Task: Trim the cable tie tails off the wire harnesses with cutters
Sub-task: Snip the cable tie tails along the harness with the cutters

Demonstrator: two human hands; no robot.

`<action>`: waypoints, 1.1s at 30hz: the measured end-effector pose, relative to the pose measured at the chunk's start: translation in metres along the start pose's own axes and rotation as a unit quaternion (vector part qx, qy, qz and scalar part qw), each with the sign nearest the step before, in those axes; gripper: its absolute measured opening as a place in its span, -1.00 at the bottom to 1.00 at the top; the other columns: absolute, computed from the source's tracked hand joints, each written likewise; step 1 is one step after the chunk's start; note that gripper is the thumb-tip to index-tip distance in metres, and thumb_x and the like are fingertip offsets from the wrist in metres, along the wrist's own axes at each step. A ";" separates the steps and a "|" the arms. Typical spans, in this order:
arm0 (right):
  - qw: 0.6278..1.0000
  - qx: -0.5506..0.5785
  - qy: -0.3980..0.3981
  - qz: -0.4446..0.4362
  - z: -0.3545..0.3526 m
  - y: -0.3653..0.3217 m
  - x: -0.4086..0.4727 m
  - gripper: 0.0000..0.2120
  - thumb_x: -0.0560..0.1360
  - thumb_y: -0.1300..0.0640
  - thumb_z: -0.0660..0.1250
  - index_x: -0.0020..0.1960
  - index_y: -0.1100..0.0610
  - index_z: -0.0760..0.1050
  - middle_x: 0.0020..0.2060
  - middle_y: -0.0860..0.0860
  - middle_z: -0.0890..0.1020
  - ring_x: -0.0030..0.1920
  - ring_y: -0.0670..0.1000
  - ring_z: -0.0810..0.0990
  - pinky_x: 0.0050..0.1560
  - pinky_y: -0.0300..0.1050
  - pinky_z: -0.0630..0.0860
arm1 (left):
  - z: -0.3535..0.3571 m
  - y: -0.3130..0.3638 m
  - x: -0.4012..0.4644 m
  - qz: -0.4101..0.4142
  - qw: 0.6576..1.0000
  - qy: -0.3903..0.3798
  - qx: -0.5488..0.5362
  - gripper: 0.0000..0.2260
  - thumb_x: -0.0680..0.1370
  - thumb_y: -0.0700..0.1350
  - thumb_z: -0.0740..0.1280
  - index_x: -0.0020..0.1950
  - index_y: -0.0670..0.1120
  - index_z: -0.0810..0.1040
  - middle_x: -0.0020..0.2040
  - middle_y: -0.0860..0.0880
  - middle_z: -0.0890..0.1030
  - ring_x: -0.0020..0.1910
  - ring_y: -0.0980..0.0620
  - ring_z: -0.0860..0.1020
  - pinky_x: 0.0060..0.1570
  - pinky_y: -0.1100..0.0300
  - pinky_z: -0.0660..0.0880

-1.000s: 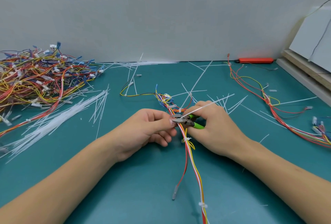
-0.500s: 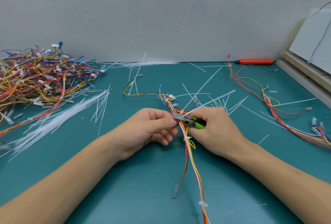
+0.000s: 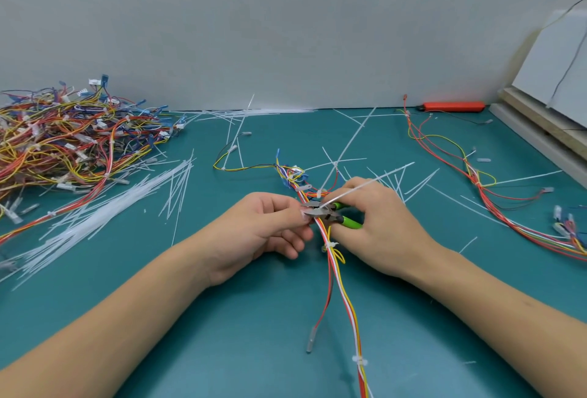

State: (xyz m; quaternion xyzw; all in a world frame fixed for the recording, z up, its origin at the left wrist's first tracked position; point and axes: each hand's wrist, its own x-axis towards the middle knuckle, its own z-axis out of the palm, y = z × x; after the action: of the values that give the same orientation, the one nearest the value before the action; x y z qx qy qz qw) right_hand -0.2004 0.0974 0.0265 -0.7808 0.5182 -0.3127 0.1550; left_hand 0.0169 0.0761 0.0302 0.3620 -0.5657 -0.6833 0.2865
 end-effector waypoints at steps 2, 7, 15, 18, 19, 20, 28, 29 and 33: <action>1.000 0.000 -0.004 -0.005 0.000 0.001 0.001 -0.68 0.37 0.01 0.33 0.07 -0.21 0.71 -0.19 -0.13 0.58 -0.05 -0.09 0.55 0.01 -0.17 0.49 | 0.000 -0.001 0.001 -0.002 1.000 0.002 -0.003 -0.86 0.53 -0.09 0.42 -0.07 -0.18 0.62 -0.18 -0.16 0.65 -0.30 0.01 0.58 -0.29 0.25 0.57; 1.000 0.003 -0.012 -0.007 -0.001 0.002 0.001 -0.76 0.38 -0.04 0.30 -0.05 -0.31 0.63 -0.24 -0.13 0.56 -0.09 -0.08 0.56 -0.05 -0.14 0.51 | 0.000 -0.002 0.000 -0.002 1.000 0.002 0.004 -0.83 0.52 -0.10 0.42 -0.03 -0.21 0.61 -0.17 -0.17 0.65 -0.30 0.01 0.58 -0.29 0.25 0.57; 1.000 -0.007 0.020 0.018 0.008 0.006 -0.003 -0.72 0.37 -0.15 0.18 -0.23 -0.01 0.57 -0.38 0.01 0.53 -0.30 0.05 0.48 -0.27 0.04 0.51 | 0.002 0.003 -0.004 0.012 1.000 -0.028 0.007 -0.89 0.54 -0.07 0.41 -0.14 -0.08 0.64 -0.18 -0.12 0.64 -0.26 0.01 0.57 -0.25 0.26 0.54; 1.000 0.001 0.017 0.015 0.007 0.004 -0.004 -0.73 0.33 -0.12 0.17 -0.23 -0.02 0.59 -0.36 0.03 0.55 -0.29 0.06 0.49 -0.26 0.02 0.51 | 0.001 0.002 -0.005 0.014 1.000 -0.026 0.004 -0.89 0.54 -0.06 0.42 -0.13 -0.08 0.65 -0.18 -0.11 0.64 -0.27 0.01 0.57 -0.25 0.26 0.54; 1.000 0.009 0.018 0.011 0.006 0.004 -0.004 -0.78 0.33 -0.11 0.18 -0.27 -0.06 0.56 -0.37 0.01 0.54 -0.29 0.03 0.48 -0.26 0.02 0.49 | 0.001 0.002 -0.004 0.013 1.000 -0.024 0.004 -0.90 0.54 -0.07 0.42 -0.13 -0.07 0.65 -0.18 -0.11 0.64 -0.27 0.01 0.57 -0.26 0.26 0.54; 1.000 0.018 0.021 0.005 0.006 0.003 -0.003 -0.83 0.34 -0.10 0.19 -0.30 -0.12 0.54 -0.38 -0.02 0.53 -0.28 0.01 0.48 -0.25 0.02 0.47 | 0.001 0.002 -0.004 0.012 1.000 -0.022 0.003 -0.90 0.54 -0.07 0.42 -0.13 -0.08 0.65 -0.17 -0.12 0.65 -0.27 0.01 0.58 -0.26 0.26 0.55; 1.000 -0.003 0.017 -0.005 0.004 0.000 -0.002 -0.55 0.36 -0.16 0.19 0.13 -0.13 0.70 0.02 -0.20 0.68 0.16 -0.06 0.54 0.26 -0.12 0.45 | -0.002 -0.001 0.000 -0.002 1.000 -0.011 -0.017 -0.83 0.53 -0.11 0.43 0.01 -0.20 0.66 -0.14 -0.15 0.67 -0.28 0.04 0.58 -0.26 0.26 0.58; 1.000 -0.004 0.017 -0.003 0.004 0.000 -0.002 -0.55 0.37 -0.16 0.20 0.12 -0.11 0.70 0.01 -0.19 0.68 0.15 -0.05 0.55 0.25 -0.10 0.45 | -0.002 -0.001 0.001 -0.003 1.000 -0.010 -0.016 -0.82 0.53 -0.10 0.43 0.02 -0.20 0.66 -0.14 -0.15 0.67 -0.28 0.04 0.58 -0.26 0.26 0.57; 1.000 -0.004 0.017 0.000 0.003 -0.001 -0.003 -0.60 0.38 -0.10 0.27 0.13 -0.08 0.70 0.03 -0.18 0.68 0.16 -0.04 0.56 0.25 -0.06 0.47 | -0.002 -0.001 0.001 -0.003 1.000 -0.012 -0.022 -0.85 0.53 -0.10 0.44 -0.01 -0.17 0.67 -0.14 -0.16 0.66 -0.29 0.04 0.58 -0.27 0.26 0.58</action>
State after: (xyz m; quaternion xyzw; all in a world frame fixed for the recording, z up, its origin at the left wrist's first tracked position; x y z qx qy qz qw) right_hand -0.1988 0.1002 0.0241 -0.7759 0.5221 -0.3239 0.1434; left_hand 0.0180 0.0741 0.0291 0.3488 -0.5529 -0.7009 0.2852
